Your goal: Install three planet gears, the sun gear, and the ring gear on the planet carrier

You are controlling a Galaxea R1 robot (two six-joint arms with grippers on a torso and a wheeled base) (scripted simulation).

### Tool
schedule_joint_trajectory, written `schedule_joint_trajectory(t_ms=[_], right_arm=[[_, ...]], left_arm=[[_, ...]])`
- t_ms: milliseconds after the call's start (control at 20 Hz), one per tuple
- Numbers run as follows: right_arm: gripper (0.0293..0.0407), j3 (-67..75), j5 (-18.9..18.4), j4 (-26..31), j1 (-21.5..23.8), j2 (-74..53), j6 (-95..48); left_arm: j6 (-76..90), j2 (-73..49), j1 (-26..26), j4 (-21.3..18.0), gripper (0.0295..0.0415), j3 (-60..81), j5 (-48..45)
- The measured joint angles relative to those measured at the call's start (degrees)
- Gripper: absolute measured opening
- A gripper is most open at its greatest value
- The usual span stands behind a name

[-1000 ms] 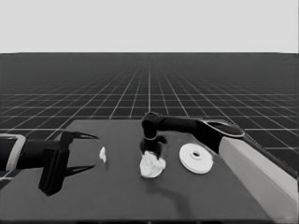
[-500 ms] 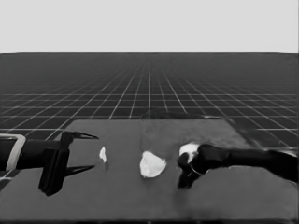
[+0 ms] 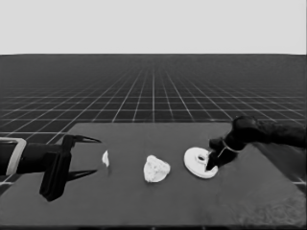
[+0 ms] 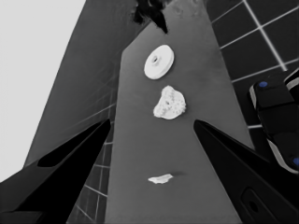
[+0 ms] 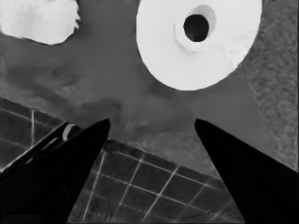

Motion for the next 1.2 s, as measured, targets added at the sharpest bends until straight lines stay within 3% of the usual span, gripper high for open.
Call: schedule_joint_trajectory(t_ms=[150, 400, 550, 900, 950, 1200], right_arm=[[0.0385, -29.8, -4.4, 3.1, 0.1, 14.2, 2.0], [0.0385, -40.1, -5.5, 3.7, -0.2, 19.0, 0.7], [0.0385, -45.6, 0.6, -1.9, -8.6, 21.6, -1.3], [0.0385, -48.0, 2.3, -3.0, -10.5, 22.7, -2.2], [0.0349, -48.1, 2.3, -3.0, -10.5, 22.7, -2.2], [0.0348, -48.1, 2.3, -3.0, -10.5, 22.7, -2.3]], left_arm=[[0.0, 0.0, 0.0, 0.0, 0.0385, 0.0, 0.0], [0.0, 0.0, 0.0, 0.0, 0.0385, 0.0, 0.0], [0.0, 0.0, 0.0, 0.0, 0.0385, 0.0, 0.0], [0.0, 0.0, 0.0, 0.0, 0.0385, 0.0, 0.0], [0.0, 0.0, 0.0, 0.0, 0.0385, 0.0, 0.0], [0.0, 0.0, 0.0, 0.0, 0.0385, 0.0, 0.0]])
